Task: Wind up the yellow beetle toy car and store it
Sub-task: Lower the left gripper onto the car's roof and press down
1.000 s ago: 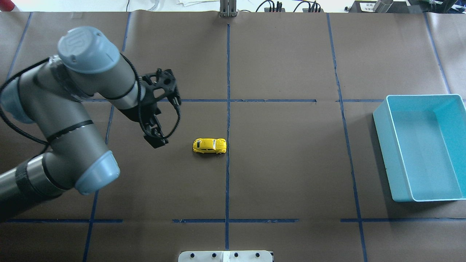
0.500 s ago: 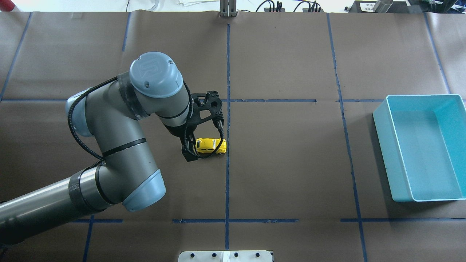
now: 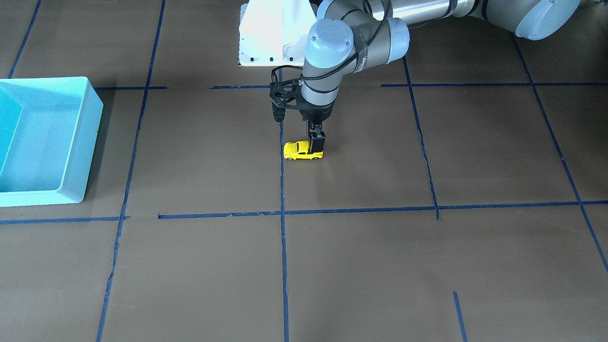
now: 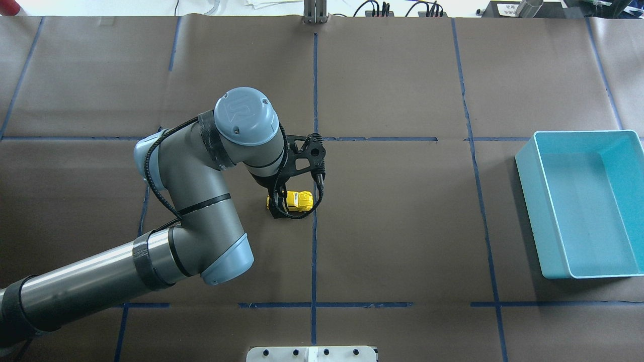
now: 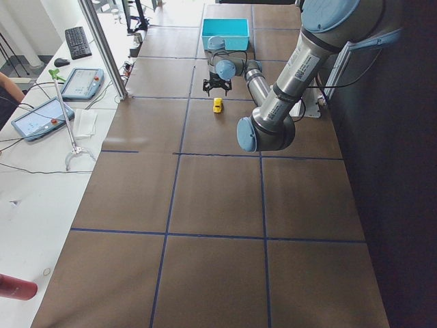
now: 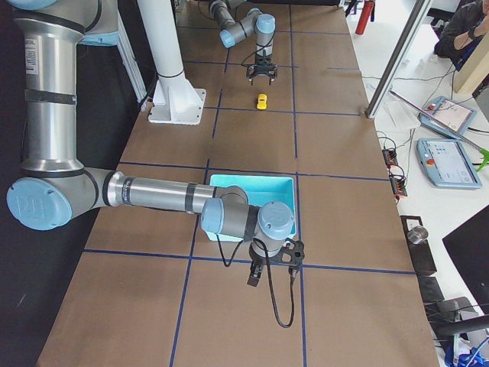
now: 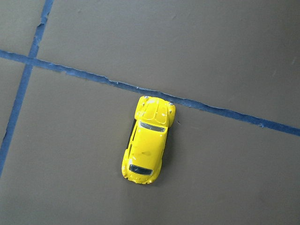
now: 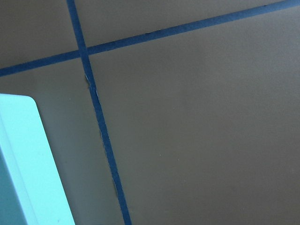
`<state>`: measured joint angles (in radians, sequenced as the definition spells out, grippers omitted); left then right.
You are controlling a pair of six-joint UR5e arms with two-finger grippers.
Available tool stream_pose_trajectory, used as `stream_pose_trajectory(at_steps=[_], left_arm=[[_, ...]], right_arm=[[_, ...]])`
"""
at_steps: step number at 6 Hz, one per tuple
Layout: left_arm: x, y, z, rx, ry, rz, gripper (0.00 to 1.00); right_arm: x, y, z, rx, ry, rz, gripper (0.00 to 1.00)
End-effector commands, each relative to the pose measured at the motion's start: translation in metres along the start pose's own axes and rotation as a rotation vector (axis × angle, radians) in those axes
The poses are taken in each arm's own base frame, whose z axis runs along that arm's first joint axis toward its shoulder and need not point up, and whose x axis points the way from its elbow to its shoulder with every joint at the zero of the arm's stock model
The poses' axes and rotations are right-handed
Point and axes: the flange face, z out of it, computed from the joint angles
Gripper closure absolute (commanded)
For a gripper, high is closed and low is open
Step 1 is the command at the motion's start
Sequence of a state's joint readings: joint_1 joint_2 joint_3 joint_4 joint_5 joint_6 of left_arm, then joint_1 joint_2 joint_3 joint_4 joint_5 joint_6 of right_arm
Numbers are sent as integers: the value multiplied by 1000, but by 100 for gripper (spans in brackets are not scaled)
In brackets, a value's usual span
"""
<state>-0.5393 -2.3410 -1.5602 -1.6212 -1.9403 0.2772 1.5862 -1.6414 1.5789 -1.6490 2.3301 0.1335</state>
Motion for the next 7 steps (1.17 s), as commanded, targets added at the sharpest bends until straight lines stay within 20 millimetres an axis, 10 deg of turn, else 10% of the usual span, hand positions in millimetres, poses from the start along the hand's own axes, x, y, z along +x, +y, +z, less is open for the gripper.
stream_pose_trajectory(at_steps=[1, 7], left_arm=[[-6, -21, 29, 30, -9, 24, 0], [7, -38, 53, -196, 49, 38, 0]], right_arm=[[1, 0, 0, 1, 0, 1, 0], [0, 0, 0, 0, 0, 0, 0]])
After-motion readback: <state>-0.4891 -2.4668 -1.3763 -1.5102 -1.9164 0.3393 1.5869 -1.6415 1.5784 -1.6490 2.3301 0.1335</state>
